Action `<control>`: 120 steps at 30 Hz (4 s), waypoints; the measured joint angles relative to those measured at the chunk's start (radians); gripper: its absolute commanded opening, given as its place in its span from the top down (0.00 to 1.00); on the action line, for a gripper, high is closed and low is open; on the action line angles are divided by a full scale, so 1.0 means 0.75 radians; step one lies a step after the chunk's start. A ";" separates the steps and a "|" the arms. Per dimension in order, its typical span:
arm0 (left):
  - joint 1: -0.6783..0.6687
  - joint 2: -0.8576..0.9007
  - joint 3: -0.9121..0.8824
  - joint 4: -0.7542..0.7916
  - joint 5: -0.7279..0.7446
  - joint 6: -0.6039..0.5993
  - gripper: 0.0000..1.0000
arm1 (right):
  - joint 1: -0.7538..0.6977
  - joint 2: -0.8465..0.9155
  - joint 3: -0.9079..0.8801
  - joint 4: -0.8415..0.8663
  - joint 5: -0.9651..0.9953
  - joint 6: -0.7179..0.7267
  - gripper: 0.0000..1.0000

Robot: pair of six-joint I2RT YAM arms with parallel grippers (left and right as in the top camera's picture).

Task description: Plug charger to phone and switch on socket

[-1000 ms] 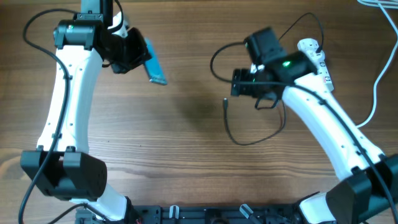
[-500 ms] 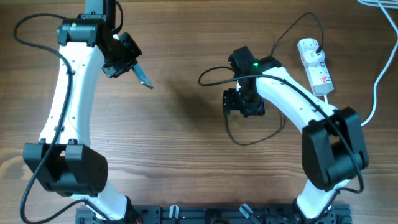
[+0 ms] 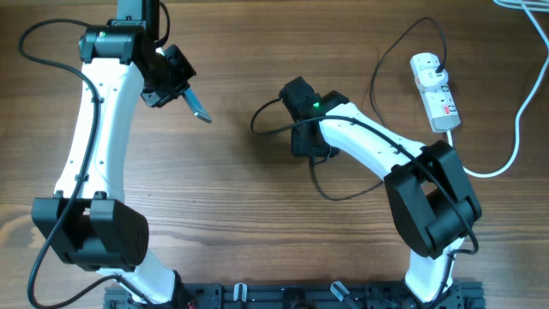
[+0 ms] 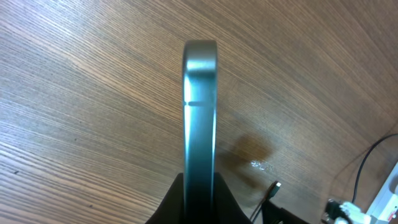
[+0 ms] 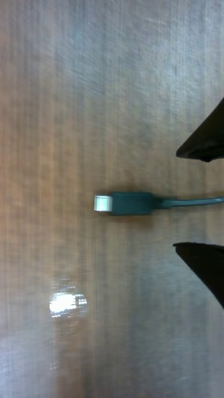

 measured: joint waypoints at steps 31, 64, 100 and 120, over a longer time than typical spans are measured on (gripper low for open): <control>0.000 0.000 0.000 -0.010 0.000 0.001 0.96 | -0.009 0.068 -0.007 0.060 -0.019 -0.053 0.80; 0.000 0.000 0.000 -0.010 0.000 0.001 0.96 | -0.033 0.069 -0.007 0.011 -0.060 -0.072 0.96; -0.138 0.000 -0.003 0.453 1.142 0.262 0.96 | 0.049 -0.654 0.198 -0.253 -0.769 -0.346 0.96; -0.173 0.000 -0.003 0.447 1.127 0.287 0.96 | 0.066 -0.654 0.211 -0.155 -0.591 -0.146 0.96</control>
